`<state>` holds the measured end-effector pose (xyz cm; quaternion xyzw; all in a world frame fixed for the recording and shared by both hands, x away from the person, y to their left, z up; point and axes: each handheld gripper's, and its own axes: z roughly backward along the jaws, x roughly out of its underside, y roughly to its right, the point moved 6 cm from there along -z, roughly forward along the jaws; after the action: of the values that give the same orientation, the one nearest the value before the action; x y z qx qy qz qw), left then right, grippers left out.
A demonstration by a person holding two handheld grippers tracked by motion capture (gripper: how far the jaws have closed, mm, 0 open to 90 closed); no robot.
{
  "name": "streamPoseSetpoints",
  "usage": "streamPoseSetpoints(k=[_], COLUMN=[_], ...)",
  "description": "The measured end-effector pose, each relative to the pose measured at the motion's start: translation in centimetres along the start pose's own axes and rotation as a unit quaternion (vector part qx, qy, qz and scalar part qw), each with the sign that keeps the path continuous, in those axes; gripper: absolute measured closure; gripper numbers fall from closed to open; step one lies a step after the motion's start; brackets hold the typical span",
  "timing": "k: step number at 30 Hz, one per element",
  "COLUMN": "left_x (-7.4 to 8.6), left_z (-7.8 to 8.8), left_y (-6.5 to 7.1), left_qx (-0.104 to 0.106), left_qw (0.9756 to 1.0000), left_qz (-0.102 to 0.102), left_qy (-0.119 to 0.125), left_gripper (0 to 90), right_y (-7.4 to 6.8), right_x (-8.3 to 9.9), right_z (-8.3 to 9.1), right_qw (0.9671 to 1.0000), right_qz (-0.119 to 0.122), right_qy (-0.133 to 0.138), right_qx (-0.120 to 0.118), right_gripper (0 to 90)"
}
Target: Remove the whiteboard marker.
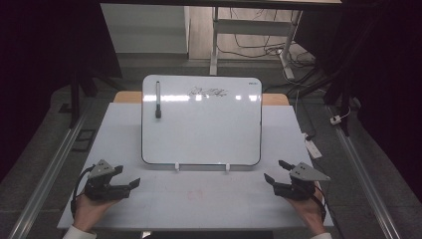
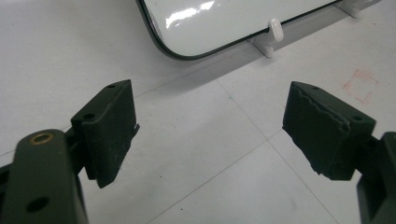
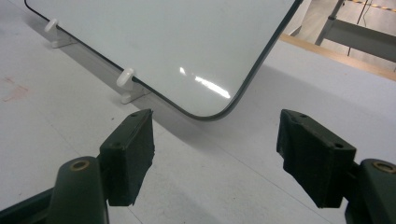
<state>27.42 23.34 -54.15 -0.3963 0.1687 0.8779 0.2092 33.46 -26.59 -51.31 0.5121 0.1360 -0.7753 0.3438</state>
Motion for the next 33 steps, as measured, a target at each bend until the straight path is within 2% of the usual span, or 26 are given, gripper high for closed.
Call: streamPoseSetpoints(k=[11,18,24,27,28,29,30,31,33], left_x=[0.0,-1.1,-3.9,-6.1,-7.7,-7.7,-9.4,-9.4,-11.1], left_z=[0.2,0.8,1.2,1.2,1.1,1.1,0.9,0.9,0.7], left_y=[0.0,0.3,0.4,0.3,0.2,0.2,0.0,0.0,-0.2], left_qx=[-0.002,0.003,-0.006,-0.001,0.0,0.0,-0.002,-0.002,-0.002], left_qw=[1.0,0.9999,0.9995,0.9992,0.999,0.999,0.9988,0.9988,0.9985], left_qz=[-0.001,-0.002,-0.011,-0.007,-0.009,-0.009,-0.01,-0.01,-0.009], left_qy=[0.001,0.013,0.028,0.039,0.043,0.043,0.047,0.047,0.053], left_gripper=[18.0,18.0,18.1,18.4,18.4,18.5,18.5,18.6,18.8], right_y=[-0.2,-0.2,-0.3,-0.4,-0.4,-0.4,-0.5,-0.5,-0.6], right_x=[0.1,0.1,0.0,0.1,0.1,0.1,0.2,0.2,0.3], right_z=[-0.2,-0.3,-0.3,-0.4,-0.5,-0.5,-0.5,-0.6,-0.6], right_qw=[1.0,1.0,1.0,1.0,0.9999,0.9999,0.9999,0.9999,0.9999], right_qz=[0.006,0.003,0.004,0.005,0.007,0.007,0.008,0.007,0.007], right_qy=[-0.004,-0.006,-0.003,-0.006,-0.006,-0.006,-0.007,-0.008,-0.009], right_qx=[-0.002,-0.005,-0.003,-0.005,-0.005,-0.005,-0.005,-0.004,-0.004], right_gripper=[27.3,27.6,27.5,27.6,27.5,27.5,27.6,27.6,27.6])
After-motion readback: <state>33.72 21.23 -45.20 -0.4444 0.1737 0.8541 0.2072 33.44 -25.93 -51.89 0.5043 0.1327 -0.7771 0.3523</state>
